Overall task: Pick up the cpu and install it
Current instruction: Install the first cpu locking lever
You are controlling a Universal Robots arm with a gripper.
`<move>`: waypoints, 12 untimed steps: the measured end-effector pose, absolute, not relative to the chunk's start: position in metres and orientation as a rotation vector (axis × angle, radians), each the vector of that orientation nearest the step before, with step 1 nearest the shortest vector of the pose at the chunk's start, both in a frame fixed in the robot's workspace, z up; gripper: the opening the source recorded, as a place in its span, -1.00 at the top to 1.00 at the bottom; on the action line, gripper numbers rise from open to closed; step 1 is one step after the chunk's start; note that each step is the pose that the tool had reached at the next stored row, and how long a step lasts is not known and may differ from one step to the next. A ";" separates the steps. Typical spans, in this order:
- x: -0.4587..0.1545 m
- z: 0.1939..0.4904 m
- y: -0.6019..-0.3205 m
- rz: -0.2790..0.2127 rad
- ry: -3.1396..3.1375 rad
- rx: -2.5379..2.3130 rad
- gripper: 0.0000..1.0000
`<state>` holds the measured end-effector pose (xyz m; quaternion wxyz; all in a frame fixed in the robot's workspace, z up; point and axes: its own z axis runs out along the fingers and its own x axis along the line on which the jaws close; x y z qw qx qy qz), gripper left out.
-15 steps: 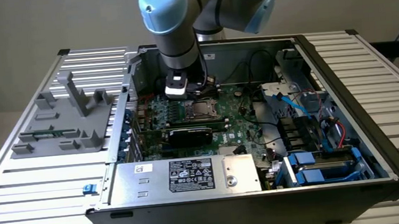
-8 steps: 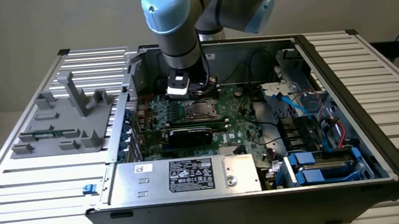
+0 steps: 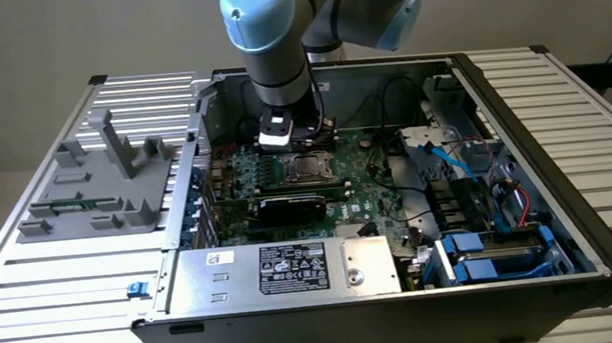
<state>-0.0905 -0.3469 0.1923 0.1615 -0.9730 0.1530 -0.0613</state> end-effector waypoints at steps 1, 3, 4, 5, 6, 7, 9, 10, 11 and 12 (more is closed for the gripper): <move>-0.090 0.192 -0.347 -0.175 0.438 -2.777 0.78; -0.090 0.192 -0.347 -0.176 0.439 -2.777 0.78; -0.090 0.192 -0.347 -0.176 0.440 -2.777 0.78; -0.090 0.192 -0.347 -0.176 0.441 -2.777 0.78; -0.090 0.192 -0.347 -0.176 0.441 -2.777 0.78; -0.090 0.192 -0.347 -0.176 0.443 -2.777 0.78; -0.090 0.192 -0.347 -0.176 0.444 -2.777 0.78; -0.090 0.192 -0.348 -0.176 0.444 -2.776 0.78; -0.090 0.192 -0.348 -0.177 0.445 -2.776 0.78; -0.089 0.192 -0.348 -0.176 0.445 -2.777 0.78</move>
